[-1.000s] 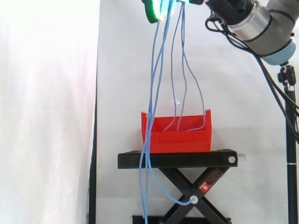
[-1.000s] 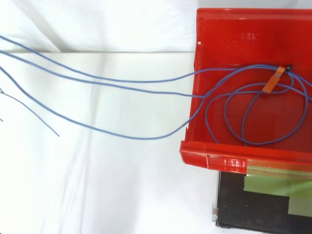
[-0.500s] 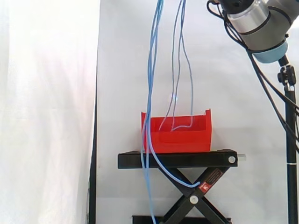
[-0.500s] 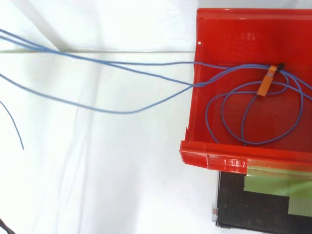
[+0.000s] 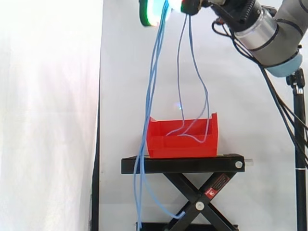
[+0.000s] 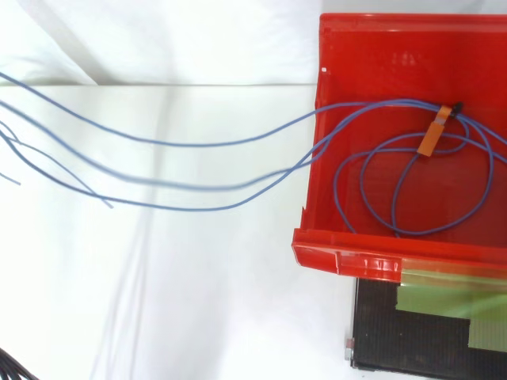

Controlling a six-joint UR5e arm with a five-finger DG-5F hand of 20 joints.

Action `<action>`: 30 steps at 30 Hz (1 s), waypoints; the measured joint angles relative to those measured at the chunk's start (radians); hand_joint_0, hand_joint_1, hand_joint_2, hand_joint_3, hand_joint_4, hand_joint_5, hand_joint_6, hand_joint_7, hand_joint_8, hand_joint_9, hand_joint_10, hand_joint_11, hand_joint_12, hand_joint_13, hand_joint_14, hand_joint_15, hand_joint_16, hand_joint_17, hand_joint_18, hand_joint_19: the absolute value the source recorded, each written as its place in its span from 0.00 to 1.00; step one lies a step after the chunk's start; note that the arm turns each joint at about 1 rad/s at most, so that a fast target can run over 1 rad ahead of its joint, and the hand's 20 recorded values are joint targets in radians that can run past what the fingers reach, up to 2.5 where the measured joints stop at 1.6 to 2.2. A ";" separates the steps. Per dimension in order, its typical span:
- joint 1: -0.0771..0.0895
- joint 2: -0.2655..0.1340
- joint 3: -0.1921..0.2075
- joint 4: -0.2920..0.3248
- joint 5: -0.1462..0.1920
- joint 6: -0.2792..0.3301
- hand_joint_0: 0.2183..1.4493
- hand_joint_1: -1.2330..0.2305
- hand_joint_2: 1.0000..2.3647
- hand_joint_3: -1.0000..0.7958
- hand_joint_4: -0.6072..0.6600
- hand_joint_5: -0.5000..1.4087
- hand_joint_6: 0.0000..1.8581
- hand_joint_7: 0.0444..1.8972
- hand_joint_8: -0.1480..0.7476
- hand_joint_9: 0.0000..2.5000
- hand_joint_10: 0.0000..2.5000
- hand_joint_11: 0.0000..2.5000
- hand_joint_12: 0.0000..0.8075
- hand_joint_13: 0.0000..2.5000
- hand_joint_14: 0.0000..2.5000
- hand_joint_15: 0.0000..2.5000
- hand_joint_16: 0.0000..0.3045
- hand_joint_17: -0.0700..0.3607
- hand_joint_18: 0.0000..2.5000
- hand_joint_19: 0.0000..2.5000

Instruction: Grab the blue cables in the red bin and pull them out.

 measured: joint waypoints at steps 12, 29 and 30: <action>0.029 0.005 -0.058 -0.038 0.218 0.311 0.50 0.26 0.00 0.00 0.68 0.72 0.25 0.30 0.47 0.37 0.01 0.30 0.39 0.47 0.63 0.39 0.13 0.37 0.46 0.59; 0.057 0.005 -0.060 -0.239 0.381 0.565 0.50 0.26 0.00 0.00 0.65 0.72 0.26 0.30 0.48 0.39 0.01 0.41 0.39 0.47 0.64 0.39 0.12 0.36 0.47 0.59; 0.059 0.005 -0.060 -0.252 0.390 0.573 0.50 0.26 0.00 0.00 0.66 0.72 0.26 0.30 0.48 0.39 0.01 0.42 0.39 0.47 0.64 0.39 0.13 0.36 0.47 0.59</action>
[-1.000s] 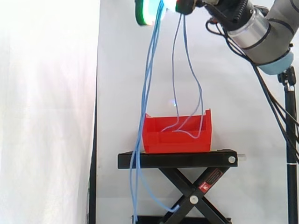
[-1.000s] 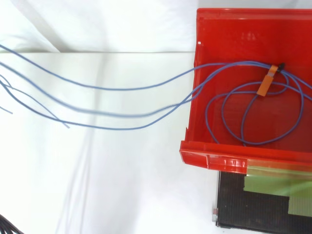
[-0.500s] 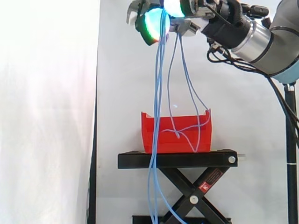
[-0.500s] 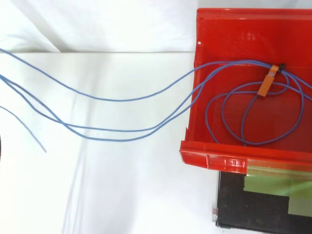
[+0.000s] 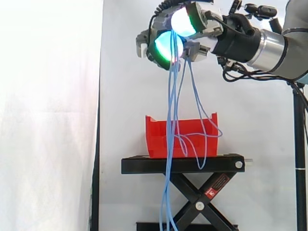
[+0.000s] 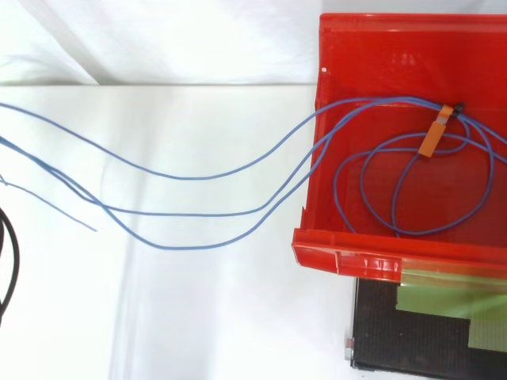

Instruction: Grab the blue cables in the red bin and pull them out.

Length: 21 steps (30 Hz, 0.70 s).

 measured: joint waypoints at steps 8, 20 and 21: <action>0.010 0.000 0.000 -0.045 0.023 0.027 0.50 0.26 0.00 0.00 0.65 0.70 0.29 0.28 0.49 0.36 0.01 0.47 0.38 0.45 0.67 0.36 0.13 0.36 0.46 0.59; 0.014 0.000 0.000 -0.049 0.028 0.025 0.50 0.25 0.00 0.00 0.64 0.68 0.32 0.25 0.51 0.36 0.00 0.56 0.38 0.43 0.74 0.33 0.12 0.36 0.45 0.59; 0.014 0.000 0.000 -0.049 0.029 0.025 0.50 0.25 0.00 0.00 0.64 0.68 0.33 0.25 0.51 0.36 0.00 0.56 0.38 0.43 0.75 0.32 0.12 0.36 0.45 0.59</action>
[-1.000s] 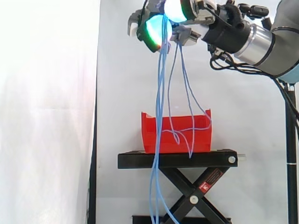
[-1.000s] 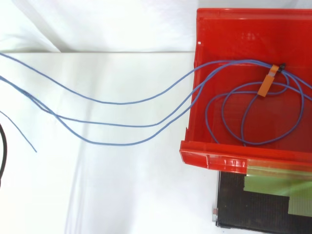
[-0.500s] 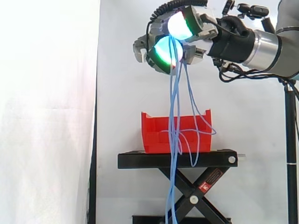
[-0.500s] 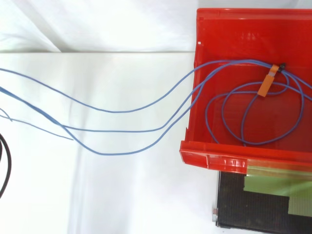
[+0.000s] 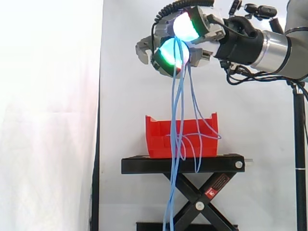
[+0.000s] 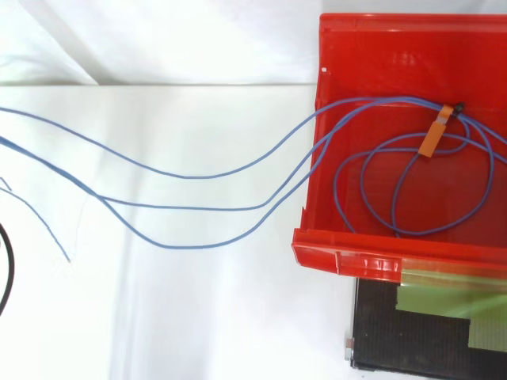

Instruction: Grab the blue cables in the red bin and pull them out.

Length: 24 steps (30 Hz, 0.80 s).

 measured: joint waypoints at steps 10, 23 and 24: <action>0.002 0.000 0.000 0.000 0.001 -0.002 0.49 0.24 0.00 0.00 0.64 0.67 0.35 0.23 0.53 0.33 0.00 0.60 0.39 0.41 0.81 0.28 0.12 0.36 0.44 0.60; 0.003 0.000 0.000 0.000 0.001 -0.003 0.49 0.23 0.00 0.00 0.60 0.64 0.46 0.18 0.57 0.21 0.66 0.38 0.43 0.38 0.91 0.25 0.14 0.38 0.44 0.61; 0.003 0.000 0.000 0.000 0.001 -0.004 0.49 0.23 0.00 0.00 0.60 0.64 0.46 0.18 0.57 0.21 0.68 0.38 0.43 0.38 0.91 0.25 0.13 0.38 0.44 0.61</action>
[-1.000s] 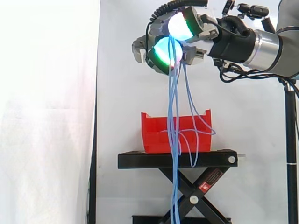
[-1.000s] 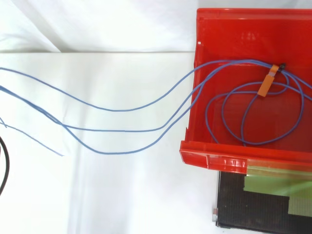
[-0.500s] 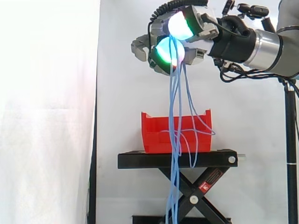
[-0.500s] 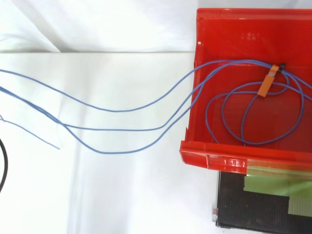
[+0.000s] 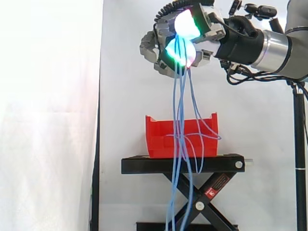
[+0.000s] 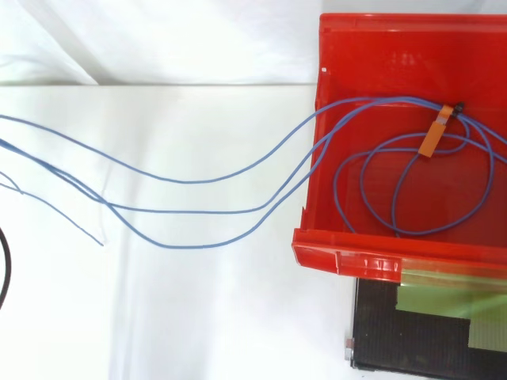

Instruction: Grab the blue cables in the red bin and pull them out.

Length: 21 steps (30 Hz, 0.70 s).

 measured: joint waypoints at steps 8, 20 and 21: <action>0.002 0.000 0.000 0.000 0.002 -0.002 0.49 0.24 0.00 0.00 0.61 0.64 0.47 0.18 0.56 0.20 0.70 0.37 0.42 0.37 0.94 0.24 0.13 0.37 0.44 0.61; 0.003 0.000 0.000 0.000 0.005 -0.003 0.49 0.23 0.00 0.00 0.56 0.61 0.54 0.13 0.58 0.06 1.00 0.21 0.52 0.38 1.00 0.19 0.17 0.43 0.47 0.62; 0.003 0.000 0.000 0.000 0.006 -0.003 0.49 0.23 0.00 0.00 0.56 0.60 0.55 0.13 0.58 0.05 1.00 0.18 0.53 0.38 1.00 0.19 0.17 0.43 0.47 0.62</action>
